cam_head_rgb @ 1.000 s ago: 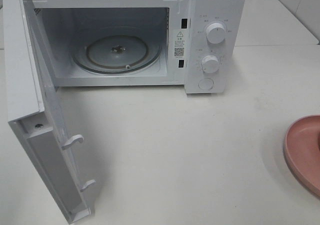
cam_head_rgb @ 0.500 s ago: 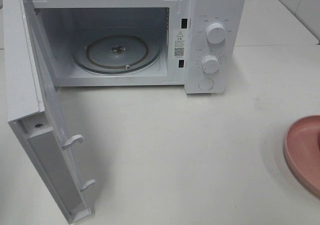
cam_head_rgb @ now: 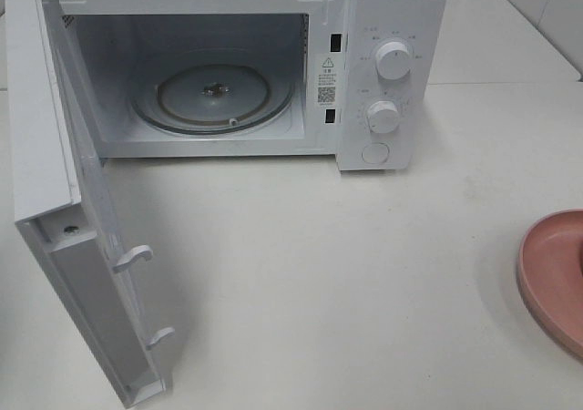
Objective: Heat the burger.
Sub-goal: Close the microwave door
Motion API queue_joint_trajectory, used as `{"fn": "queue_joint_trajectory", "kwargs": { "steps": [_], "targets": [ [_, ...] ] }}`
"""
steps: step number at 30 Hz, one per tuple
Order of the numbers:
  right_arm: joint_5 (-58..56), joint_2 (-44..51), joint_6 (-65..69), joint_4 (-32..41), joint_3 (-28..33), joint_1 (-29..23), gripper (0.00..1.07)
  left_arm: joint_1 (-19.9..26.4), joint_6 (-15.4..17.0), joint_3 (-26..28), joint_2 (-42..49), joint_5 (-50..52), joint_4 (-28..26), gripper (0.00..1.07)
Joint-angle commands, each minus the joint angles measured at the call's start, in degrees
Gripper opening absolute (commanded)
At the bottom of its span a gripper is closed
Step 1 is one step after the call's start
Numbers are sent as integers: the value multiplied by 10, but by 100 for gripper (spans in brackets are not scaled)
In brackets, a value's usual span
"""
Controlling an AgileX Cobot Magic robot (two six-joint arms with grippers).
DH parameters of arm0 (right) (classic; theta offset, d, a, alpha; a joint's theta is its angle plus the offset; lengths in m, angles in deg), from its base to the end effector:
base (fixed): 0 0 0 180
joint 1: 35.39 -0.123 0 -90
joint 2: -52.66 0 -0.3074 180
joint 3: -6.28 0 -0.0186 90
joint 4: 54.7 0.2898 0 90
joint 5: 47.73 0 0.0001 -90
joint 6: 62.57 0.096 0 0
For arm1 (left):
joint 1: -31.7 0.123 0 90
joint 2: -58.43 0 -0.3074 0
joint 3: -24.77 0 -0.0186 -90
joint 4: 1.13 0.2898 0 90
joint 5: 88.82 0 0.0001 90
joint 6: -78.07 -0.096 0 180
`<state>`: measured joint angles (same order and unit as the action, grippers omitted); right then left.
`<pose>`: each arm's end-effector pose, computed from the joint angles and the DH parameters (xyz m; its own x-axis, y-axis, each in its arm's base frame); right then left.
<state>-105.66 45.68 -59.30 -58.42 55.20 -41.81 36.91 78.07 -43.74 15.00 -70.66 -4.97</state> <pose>0.0126 -0.0039 0.2995 -0.4019 -0.0226 -0.9154 -0.0526 0.9986 -0.0015 0.1475 0.0155 0.2368 -0.0591 -0.0693 -0.9958 -0.1155 0.9914 -0.0621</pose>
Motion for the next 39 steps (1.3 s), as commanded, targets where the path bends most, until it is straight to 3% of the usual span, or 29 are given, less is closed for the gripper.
{"fn": "queue_joint_trajectory", "kwargs": {
  "steps": [1, 2, 5, 7, 10, 15, 19, 31, 34, 35, 36, 37, 38, 39],
  "targets": [
    [9, 16, -7, 0, 2, 3, 76, -2, 77, -2, -71, 87, 61, 0],
    [9, 16, -7, 0, 2, 3, 75, -2, 101, -2, -112, 122, 116, 0],
    [9, 16, -7, 0, 2, 3, 75, -2, 115, -2, -133, 143, 144, 0],
    [9, 16, -7, 0, 2, 3, 75, -2, 155, -2, -186, 199, 202, 0],
    [9, 16, -7, 0, 2, 3, 75, -2, 176, -2, -262, 269, 227, 0],
    [9, 16, -7, 0, 2, 3, 75, -2, 183, 6, -316, 313, 255, 0],
    [9, 16, -7, 0, 2, 3, 75, -2, 221, 23, -361, 333, 282, 0],
    [9, 16, -7, 0, 2, 3, 75, -11, 240, 37, -417, 357, 288, 0],
    [9, 16, -7, 0, 2, 3, 75, -47, 219, 42, -431, 353, 270, 0],
    [9, 16, -7, 0, 2, 3, 75, -78, 186, 43, -445, 352, 233, 0],
    [9, 16, -7, 0, 2, 3, 75, -78, 186, 43, -445, 352, 233, 0],
    [9, 16, -7, 0, 2, 3, 75, -97, 172, 43, -450, 352, 213, 0],
    [9, 16, -7, 0, 2, 3, 75, -136, 147, 43, -465, 352, 160, 0],
    [9, 16, -7, 0, 2, 3, 75, -136, 147, 43, -465, 352, 160, 0]
  ]
}}
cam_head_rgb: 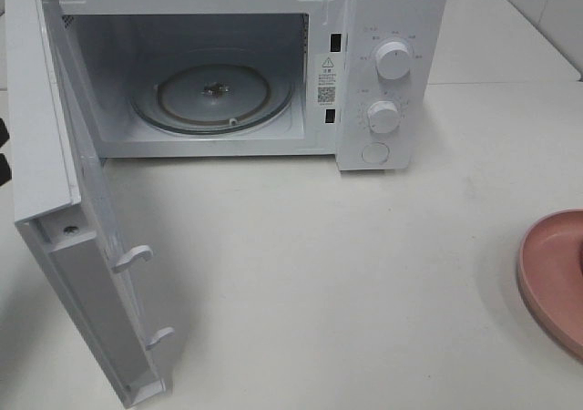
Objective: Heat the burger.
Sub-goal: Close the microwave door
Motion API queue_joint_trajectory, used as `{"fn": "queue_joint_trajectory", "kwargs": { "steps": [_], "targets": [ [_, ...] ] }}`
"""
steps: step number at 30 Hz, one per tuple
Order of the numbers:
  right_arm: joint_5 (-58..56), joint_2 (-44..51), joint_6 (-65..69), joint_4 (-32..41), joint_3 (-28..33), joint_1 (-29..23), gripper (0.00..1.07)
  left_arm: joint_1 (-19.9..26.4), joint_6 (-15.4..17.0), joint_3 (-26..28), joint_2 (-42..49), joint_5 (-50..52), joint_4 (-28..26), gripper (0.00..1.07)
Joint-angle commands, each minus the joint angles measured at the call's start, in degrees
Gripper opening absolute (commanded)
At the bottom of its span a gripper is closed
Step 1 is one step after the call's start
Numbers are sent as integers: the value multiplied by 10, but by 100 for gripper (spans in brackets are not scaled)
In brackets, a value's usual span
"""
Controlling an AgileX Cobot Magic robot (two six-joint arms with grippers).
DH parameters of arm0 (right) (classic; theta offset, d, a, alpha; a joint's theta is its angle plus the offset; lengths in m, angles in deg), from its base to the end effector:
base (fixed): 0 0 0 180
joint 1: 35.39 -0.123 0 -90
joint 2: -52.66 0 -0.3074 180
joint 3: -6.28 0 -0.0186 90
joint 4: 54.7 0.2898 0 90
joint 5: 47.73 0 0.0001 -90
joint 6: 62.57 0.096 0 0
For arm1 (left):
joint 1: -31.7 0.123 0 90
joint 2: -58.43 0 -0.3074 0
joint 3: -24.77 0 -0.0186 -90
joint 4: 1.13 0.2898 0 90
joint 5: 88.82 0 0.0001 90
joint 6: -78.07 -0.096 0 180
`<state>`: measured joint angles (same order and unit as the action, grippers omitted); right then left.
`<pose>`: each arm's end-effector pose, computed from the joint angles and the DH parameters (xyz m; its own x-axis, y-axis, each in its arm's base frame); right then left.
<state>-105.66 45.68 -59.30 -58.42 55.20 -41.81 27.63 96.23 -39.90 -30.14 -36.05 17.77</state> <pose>0.0126 -0.0039 0.2995 -0.4019 -0.0226 -0.9154 -0.0526 0.9986 -0.0015 0.2278 -0.0410 0.1605 -0.2423 -0.0917 -0.9659 0.2948 0.9415 -0.1633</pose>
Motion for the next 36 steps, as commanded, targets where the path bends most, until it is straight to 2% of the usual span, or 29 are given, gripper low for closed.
{"fn": "queue_joint_trajectory", "kwargs": {
  "steps": [1, 2, 3, 4, 5, 6, 7, 8, 9, 11, 12, 13, 15, 16, 20, 21, 23, 24, 25, 26, 27, 28, 29, 31, 32, 36],
  "targets": [
    [9, 16, -7, 0, 2, 3, 75, -60, -43, 5, -19, 8, -87, 0],
    [9, 16, -7, 0, 2, 3, 75, -97, -65, 6, -32, 14, -132, 0],
    [9, 16, -7, 0, 2, 3, 75, -97, -65, 6, -32, 14, -132, 0],
    [9, 16, -7, 0, 2, 3, 75, -136, -87, 13, -47, 18, -183, 0],
    [9, 16, -7, 0, 2, 3, 75, -150, -94, 17, -54, 22, -206, 0],
    [9, 16, -7, 0, 2, 3, 75, -150, -94, 17, -54, 22, -206, 0],
    [9, 16, -7, 0, 2, 3, 75, -186, -107, 31, -69, 22, -245, 0],
    [9, 16, -7, 0, 2, 3, 75, -186, -107, 31, -69, 22, -245, 0],
    [9, 16, -7, 0, 2, 3, 75, -220, -120, 48, -82, 22, -270, 0],
    [9, 16, -7, 0, 2, 3, 75, -232, -125, 56, -87, 22, -279, 0],
    [9, 16, -7, 0, 2, 3, 75, -258, -132, 79, -100, 21, -300, 0],
    [9, 16, -7, 0, 2, 3, 75, -258, -132, 79, -100, 21, -300, 0],
    [9, 16, -7, 0, 2, 3, 75, -293, -151, 113, -119, 19, -342, 0],
    [9, 16, -7, 0, 2, 3, 75, -293, -151, 113, -119, 19, -342, 0],
    [9, 16, -7, 0, 2, 3, 75, -335, -171, 179, -144, -21, -392, 0],
    [9, 16, -7, 0, 2, 3, 75, -335, -171, 179, -144, -21, -392, 0],
    [9, 16, -7, 0, 2, 3, 75, -358, -206, 221, -158, -40, -435, 0],
    [9, 16, -7, 0, 2, 3, 75, -358, -206, 221, -158, -40, -435, 0],
    [9, 16, -7, 0, 2, 3, 75, -368, -234, 247, -168, -44, -465, 0],
    [9, 16, -7, 0, 2, 3, 75, -368, -234, 247, -168, -44, -465, 0],
    [9, 16, -7, 0, 2, 3, 75, -378, -261, 276, -179, -52, -497, 0],
    [9, 16, -7, 0, 2, 3, 75, -382, -274, 290, -186, -57, -513, 0],
    [9, 16, -7, 0, 2, 3, 75, -382, -274, 290, -186, -57, -513, 0],
    [9, 16, -7, 0, 2, 3, 75, -394, -300, 328, -203, -66, -546, 0],
    [9, 16, -7, 0, 2, 3, 75, -394, -300, 328, -203, -66, -546, 0],
    [9, 16, -7, 0, 2, 3, 75, -406, -321, 386, -233, -95, -552, 0]
  ]
}}
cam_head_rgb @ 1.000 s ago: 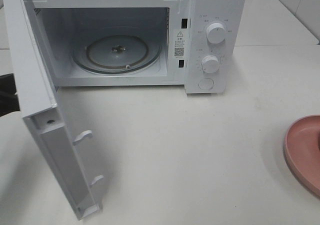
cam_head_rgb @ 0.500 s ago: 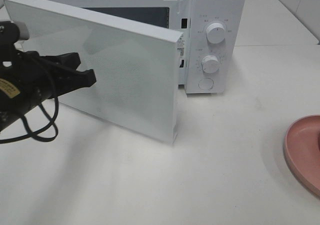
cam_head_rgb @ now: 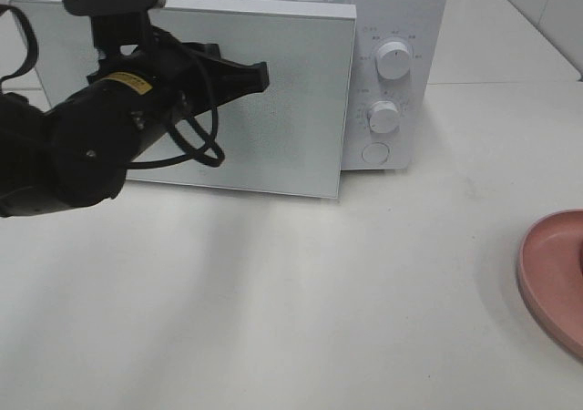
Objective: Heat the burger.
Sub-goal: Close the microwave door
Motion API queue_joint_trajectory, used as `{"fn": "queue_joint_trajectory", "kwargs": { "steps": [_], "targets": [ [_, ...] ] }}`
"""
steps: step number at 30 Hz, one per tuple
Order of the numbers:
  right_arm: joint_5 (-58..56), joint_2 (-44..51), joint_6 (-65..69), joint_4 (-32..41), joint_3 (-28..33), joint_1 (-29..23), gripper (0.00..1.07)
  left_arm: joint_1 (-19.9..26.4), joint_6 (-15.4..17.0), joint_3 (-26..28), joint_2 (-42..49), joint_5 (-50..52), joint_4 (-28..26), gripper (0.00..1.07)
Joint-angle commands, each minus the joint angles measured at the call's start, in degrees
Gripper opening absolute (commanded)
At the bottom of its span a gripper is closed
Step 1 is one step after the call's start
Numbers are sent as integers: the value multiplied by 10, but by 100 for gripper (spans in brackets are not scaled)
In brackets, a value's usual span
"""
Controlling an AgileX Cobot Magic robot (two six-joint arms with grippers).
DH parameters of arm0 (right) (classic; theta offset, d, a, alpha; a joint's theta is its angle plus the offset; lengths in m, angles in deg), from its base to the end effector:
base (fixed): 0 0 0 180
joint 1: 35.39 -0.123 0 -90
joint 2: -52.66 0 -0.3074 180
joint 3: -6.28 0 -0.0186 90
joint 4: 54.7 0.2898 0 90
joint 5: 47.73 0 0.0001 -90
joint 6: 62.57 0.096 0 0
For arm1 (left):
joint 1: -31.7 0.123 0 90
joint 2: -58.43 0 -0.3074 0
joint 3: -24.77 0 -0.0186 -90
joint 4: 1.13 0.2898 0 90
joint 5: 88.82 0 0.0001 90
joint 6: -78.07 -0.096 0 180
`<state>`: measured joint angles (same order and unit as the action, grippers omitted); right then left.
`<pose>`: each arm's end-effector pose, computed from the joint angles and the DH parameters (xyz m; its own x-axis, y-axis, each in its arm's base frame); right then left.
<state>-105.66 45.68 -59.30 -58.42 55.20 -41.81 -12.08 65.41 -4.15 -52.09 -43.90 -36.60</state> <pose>0.0126 -0.0039 0.2995 -0.4019 -0.0226 -0.9154 -0.0526 0.9986 -0.0015 0.3134 -0.2459 0.1870 -0.2088 -0.1079 -0.9720 0.2982 0.9395 -0.1684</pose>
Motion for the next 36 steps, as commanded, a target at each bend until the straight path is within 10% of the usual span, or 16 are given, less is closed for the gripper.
{"fn": "queue_joint_trajectory", "kwargs": {
  "steps": [1, 17, 36],
  "targets": [
    [9, 16, -7, 0, 2, 3, 75, -9, -13, 28, -14, -16, -9, 0],
    [9, 16, -6, 0, 2, 3, 75, -10, -23, 156, -100, -48, -14, 0],
    [9, 16, -3, -1, 2, 3, 75, 6, -156, 202, -87, -200, -73, 0]
  ]
}}
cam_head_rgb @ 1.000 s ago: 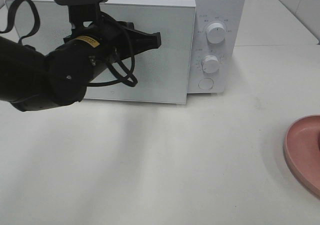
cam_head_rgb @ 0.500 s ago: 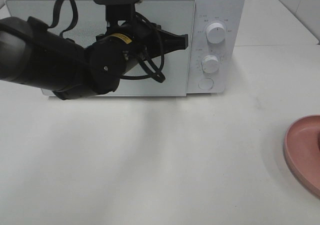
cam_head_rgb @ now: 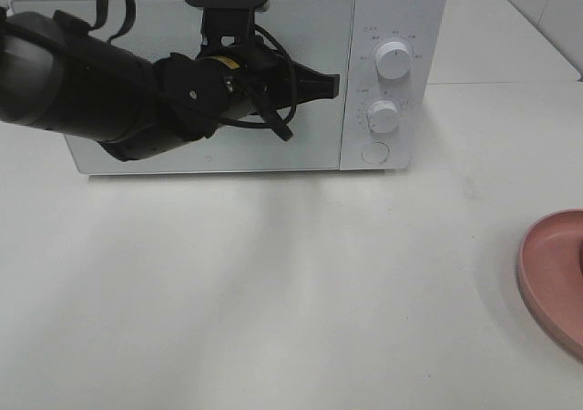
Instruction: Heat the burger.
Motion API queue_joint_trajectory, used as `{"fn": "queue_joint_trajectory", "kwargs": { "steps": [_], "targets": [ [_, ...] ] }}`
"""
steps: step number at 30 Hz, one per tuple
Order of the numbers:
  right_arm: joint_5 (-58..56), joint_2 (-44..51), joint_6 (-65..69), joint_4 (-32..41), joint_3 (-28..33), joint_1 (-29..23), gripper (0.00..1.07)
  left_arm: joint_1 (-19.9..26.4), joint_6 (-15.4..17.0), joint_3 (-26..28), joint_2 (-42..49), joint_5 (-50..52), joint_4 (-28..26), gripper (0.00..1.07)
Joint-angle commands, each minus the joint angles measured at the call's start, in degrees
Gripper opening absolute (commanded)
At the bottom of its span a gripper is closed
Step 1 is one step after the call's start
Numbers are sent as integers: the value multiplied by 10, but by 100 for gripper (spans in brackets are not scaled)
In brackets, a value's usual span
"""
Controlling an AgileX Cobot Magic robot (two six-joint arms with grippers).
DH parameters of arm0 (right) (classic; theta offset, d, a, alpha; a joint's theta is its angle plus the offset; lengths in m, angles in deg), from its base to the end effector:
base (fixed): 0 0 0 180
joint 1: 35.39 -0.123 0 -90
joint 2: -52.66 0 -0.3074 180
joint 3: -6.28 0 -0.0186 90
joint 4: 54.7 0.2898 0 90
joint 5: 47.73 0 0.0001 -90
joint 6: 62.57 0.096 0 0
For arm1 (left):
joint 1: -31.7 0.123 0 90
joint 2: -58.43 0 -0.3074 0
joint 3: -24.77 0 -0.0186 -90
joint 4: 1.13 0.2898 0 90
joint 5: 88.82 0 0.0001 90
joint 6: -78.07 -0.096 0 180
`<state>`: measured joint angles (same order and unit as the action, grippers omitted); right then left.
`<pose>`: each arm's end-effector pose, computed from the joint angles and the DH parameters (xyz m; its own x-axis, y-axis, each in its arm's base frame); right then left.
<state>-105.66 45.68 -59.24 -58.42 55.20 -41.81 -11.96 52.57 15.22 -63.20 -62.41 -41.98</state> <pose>0.0126 -0.0039 0.2995 -0.4020 -0.0215 -0.9154 -0.0522 0.9986 -0.0006 0.3647 -0.3095 0.1755 -0.3470 0.0504 -0.9365 0.3989 0.9117 -0.0987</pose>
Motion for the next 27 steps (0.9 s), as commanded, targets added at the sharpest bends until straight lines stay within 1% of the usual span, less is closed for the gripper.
{"fn": "queue_joint_trajectory", "kwargs": {
  "steps": [1, 2, 3, 4, 5, 6, 7, 8, 9, 10, 11, 12, 13, 14, 15, 16, 18, 19, 21, 22, 24, 25, 26, 27],
  "targets": [
    [9, 16, -3, -1, 2, 3, 75, 5, -28, 8, 24, -15, -19, 0],
    [9, 16, -3, -1, 2, 3, 75, -1, -40, 4, 33, -29, -19, 0],
    [9, 16, -3, -1, 2, 3, 75, -13, -61, -9, 48, -41, -23, 0],
    [9, 16, -3, -1, 2, 3, 75, -13, -61, -9, 48, -41, -23, 0],
    [9, 16, -3, -1, 2, 3, 75, -20, -72, -18, 57, -45, -23, 0],
    [9, 16, -3, -1, 2, 3, 75, -33, -91, -40, 76, -48, -24, 0],
    [9, 16, -3, -1, 2, 3, 75, -33, -91, -40, 76, -48, -24, 0],
    [9, 16, -3, -1, 2, 3, 75, -45, -104, -62, 92, -54, -28, 5],
    [9, 16, -3, -1, 2, 3, 75, -50, -110, -73, 100, -60, -34, 10],
    [9, 16, -3, -1, 2, 3, 75, -50, -110, -73, 100, -60, -34, 10],
    [9, 16, -3, -1, 2, 3, 75, -57, -112, -92, 114, -70, -49, 27],
    [9, 16, -3, -1, 2, 3, 75, -57, -112, -92, 114, -70, -49, 27],
    [9, 16, -3, -1, 2, 3, 75, -58, -112, -108, 128, -92, -69, 38],
    [9, 16, -3, -1, 2, 3, 75, -58, -112, -116, 135, -108, -77, 68],
    [9, 16, -3, -1, 2, 3, 75, -58, -112, -116, 135, -108, -77, 68],
    [9, 16, -3, -1, 2, 3, 75, -56, -112, -128, 147, -150, -96, 101],
    [9, 16, -3, -1, 2, 3, 75, -56, -112, -132, 153, -170, -99, 101],
    [9, 16, -3, -1, 2, 3, 75, -56, -112, -141, 165, -209, -97, 99],
    [9, 16, -3, -1, 2, 3, 75, -56, -112, -144, 171, -228, -97, 99],
    [9, 16, -3, -1, 2, 3, 75, -56, -112, -147, 184, -261, -97, 99],
    [9, 16, -3, -1, 2, 3, 75, -56, -112, -147, 191, -276, -97, 99],
    [9, 16, -3, -1, 2, 3, 75, -56, -112, -147, 198, -296, -83, 99],
    [9, 16, -3, -1, 2, 3, 75, -56, -112, -147, 198, -296, -83, 99],
    [9, 16, -3, -1, 2, 3, 75, -56, -112, -147, 203, -304, -62, 99]
  ]
}}
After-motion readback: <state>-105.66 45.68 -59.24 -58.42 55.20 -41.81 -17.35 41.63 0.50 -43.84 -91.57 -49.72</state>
